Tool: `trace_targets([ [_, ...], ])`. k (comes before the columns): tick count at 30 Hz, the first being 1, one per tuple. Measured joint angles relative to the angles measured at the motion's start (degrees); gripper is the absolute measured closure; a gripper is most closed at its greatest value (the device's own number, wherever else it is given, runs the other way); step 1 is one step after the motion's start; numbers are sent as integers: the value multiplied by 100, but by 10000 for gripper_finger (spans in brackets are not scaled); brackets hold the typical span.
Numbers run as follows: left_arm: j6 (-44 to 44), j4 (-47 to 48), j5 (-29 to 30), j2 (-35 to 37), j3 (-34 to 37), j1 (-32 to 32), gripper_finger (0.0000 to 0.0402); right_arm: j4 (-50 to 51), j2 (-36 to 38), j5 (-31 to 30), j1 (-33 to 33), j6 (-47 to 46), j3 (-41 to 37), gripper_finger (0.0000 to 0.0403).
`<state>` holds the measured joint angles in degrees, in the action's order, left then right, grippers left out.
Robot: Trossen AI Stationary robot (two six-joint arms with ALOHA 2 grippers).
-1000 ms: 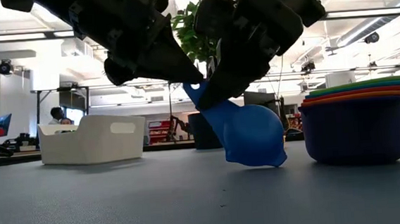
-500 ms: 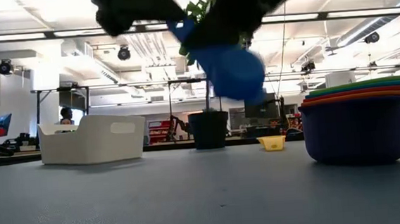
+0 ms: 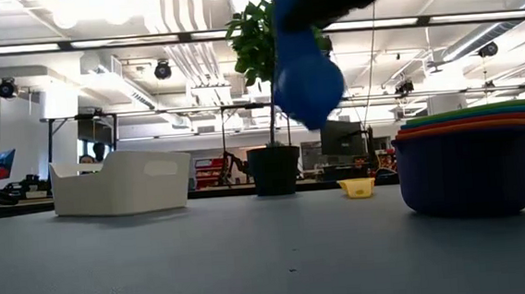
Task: Nest measuring cups in basket
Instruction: Stack the blue measuring cup on the light green measuring cup
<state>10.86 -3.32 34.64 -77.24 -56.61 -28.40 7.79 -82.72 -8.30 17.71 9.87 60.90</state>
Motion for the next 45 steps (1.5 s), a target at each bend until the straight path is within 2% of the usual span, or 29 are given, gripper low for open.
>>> trace_targets([
  [5,-5,4,71,41,1,-40,401,-39,102,-645,480,579,-132,395],
  [13,12,-103,245,-80,3,-57,401,-107,786,-1872,1244,628,-586,395],
  [20,12,-171,510,-141,3,-56,401,-322,1075,-3892,2481,938,-1067,395],
  [24,11,-201,649,-141,3,-53,401,-620,976,-4772,3052,908,-1282,394],
  [28,11,-275,707,-141,3,-49,401,-687,759,-5428,3341,649,-1426,394],
  [42,11,-345,705,-143,3,-49,401,-832,-397,-6368,3629,136,-1338,394],
  [45,4,-342,705,-143,3,-49,401,-853,-495,-6384,3662,20,-1279,394],
])
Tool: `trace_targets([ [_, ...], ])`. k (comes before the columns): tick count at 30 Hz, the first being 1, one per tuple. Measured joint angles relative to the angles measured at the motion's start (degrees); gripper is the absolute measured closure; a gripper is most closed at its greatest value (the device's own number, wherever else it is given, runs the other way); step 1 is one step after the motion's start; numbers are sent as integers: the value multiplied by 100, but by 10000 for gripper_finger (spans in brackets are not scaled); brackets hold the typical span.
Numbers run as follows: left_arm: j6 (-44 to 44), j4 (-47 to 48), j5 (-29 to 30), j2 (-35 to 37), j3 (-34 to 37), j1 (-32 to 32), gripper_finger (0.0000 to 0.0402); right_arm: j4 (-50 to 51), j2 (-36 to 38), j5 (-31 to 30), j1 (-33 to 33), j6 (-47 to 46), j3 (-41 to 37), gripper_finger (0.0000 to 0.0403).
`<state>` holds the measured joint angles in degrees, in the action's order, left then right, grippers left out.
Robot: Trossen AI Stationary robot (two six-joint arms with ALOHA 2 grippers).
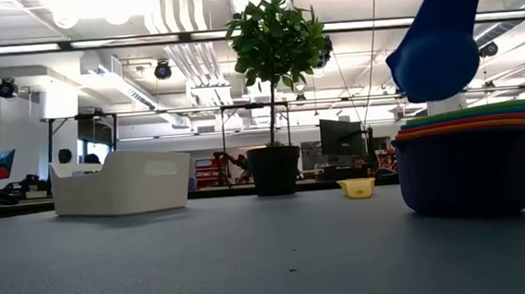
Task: Nest measuring cups in basket
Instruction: Stack the blue measuring cup on the light green measuring cup
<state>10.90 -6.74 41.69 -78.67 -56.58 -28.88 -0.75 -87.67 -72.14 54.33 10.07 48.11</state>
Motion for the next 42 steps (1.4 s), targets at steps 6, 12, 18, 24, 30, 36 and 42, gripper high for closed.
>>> trace_targets([
  [6,4,7,0,0,0,0,401,-1,-239,-7,17,-107,21,394],
  [12,118,-20,0,0,0,0,401,2,-426,-9,28,-42,23,394],
  [18,205,-17,-5,0,0,0,401,-1,-523,-2,30,26,23,394],
  [24,205,-17,-7,0,0,0,401,7,-500,48,51,43,23,394],
  [30,205,-17,-9,0,0,0,402,8,-486,108,135,28,23,394],
  [36,205,-15,-11,0,0,0,402,3,-484,210,170,-173,23,381],
  [42,205,-15,-11,0,0,0,402,3,-482,210,170,-410,23,335],
])
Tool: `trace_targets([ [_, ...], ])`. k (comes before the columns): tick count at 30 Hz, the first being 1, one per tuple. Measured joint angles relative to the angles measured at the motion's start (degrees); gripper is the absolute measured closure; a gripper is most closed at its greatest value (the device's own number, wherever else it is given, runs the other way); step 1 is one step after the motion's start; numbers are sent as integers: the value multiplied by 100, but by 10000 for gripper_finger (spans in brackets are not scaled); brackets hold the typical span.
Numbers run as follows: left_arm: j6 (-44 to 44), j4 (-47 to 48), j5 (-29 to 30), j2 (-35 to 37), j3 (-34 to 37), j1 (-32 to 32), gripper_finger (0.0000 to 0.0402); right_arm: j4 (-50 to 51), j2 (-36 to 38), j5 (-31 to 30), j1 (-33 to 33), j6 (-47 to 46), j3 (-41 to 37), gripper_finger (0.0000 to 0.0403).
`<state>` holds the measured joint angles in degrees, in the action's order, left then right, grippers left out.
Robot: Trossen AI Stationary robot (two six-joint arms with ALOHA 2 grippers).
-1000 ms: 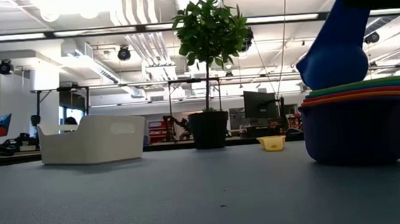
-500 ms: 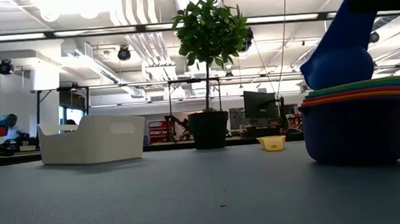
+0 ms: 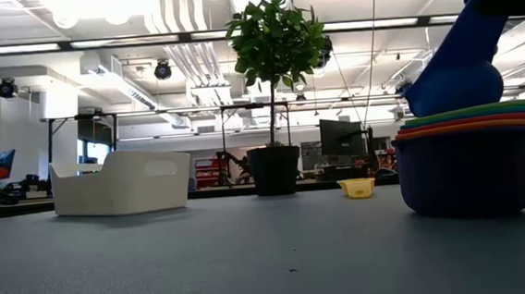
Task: Nest measuring cups in basket
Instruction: Stack the blue measuring cup on the light green measuring cup
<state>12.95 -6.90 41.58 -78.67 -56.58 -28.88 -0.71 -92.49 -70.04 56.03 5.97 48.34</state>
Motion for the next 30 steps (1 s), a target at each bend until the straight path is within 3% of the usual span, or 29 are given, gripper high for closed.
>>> trace_targets([
  [8,0,0,0,0,0,0,402,-4,0,18,40,-37,0,267],
  [15,0,0,0,0,0,0,402,7,0,349,48,-614,0,226],
  [30,109,-48,-2,-2,2,-1,402,44,9,1134,46,-1687,0,215],
])
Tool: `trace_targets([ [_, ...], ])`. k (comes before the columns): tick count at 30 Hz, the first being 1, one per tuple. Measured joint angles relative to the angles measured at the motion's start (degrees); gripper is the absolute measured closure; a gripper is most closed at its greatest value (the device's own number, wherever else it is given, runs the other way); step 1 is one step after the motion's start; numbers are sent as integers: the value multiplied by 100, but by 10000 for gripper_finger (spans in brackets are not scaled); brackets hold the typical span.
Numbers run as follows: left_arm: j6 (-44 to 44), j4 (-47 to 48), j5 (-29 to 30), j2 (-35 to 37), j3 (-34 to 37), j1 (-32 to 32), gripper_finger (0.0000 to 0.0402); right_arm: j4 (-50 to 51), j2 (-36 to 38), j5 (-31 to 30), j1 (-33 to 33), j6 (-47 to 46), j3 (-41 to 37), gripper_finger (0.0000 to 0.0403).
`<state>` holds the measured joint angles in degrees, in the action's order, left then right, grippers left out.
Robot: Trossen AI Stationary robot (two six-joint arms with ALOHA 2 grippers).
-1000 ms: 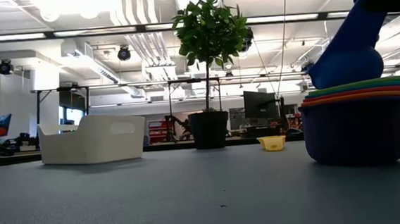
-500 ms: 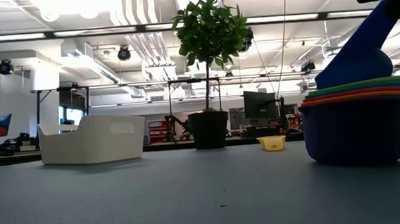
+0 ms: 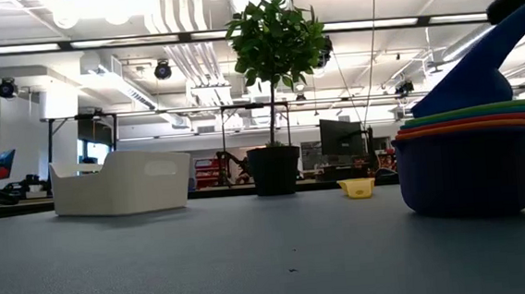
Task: Nest measuring cups in basket
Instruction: Stack the blue measuring cup on the light green measuring cup
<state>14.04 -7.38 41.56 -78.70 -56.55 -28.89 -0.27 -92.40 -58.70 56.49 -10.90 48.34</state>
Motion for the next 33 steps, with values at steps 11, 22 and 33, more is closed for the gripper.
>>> trace_targets([
  [11,0,0,0,0,0,1,402,308,127,627,0,-923,0,215],
  [22,2,-11,-7,0,0,-1,402,1592,655,2246,13,-2094,351,218],
  [33,-134,-53,-2,0,0,7,402,2707,1458,2668,-534,-2203,1235,331],
])
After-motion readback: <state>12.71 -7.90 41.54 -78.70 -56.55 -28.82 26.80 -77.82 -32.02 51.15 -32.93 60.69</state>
